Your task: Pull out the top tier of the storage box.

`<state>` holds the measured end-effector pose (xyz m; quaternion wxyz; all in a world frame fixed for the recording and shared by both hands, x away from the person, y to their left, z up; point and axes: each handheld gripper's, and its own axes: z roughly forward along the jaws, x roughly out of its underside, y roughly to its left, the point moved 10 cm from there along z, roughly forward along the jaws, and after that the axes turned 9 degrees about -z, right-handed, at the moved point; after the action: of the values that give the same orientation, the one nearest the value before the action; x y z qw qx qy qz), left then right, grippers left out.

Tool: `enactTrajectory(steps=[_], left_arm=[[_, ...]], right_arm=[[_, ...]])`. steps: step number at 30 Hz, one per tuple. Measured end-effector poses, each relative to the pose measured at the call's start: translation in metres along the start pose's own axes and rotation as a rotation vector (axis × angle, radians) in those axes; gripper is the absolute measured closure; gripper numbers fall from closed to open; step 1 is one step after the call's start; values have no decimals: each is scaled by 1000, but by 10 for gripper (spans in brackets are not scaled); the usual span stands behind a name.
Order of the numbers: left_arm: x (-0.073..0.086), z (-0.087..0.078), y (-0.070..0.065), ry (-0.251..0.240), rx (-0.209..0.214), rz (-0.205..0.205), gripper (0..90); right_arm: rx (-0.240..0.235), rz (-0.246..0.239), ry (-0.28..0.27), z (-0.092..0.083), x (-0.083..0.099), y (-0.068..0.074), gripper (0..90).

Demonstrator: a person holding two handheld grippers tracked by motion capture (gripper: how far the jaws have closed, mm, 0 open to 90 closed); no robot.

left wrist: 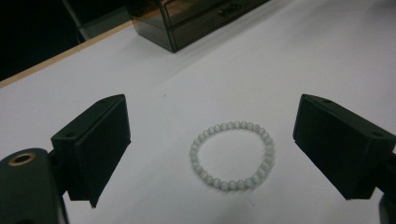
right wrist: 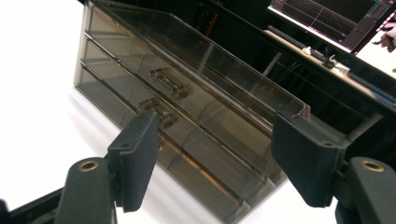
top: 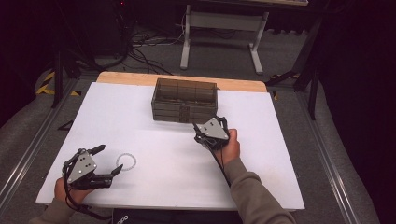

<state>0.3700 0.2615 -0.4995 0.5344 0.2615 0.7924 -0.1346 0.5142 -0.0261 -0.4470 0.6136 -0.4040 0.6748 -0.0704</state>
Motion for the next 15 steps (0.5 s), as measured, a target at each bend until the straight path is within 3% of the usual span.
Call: enactTrajectory(steps=[6, 10, 15], left_arm=[[1, -5, 2, -3, -7, -10, 117], [2, -6, 3, -2, -9, -10, 116], [2, -7, 2, -2, -4, 0, 116]], right_arm=[[18, 42, 16, 27, -5, 16, 401], [43, 35, 37, 42, -3, 27, 478], [94, 29, 54, 51, -2, 29, 548]])
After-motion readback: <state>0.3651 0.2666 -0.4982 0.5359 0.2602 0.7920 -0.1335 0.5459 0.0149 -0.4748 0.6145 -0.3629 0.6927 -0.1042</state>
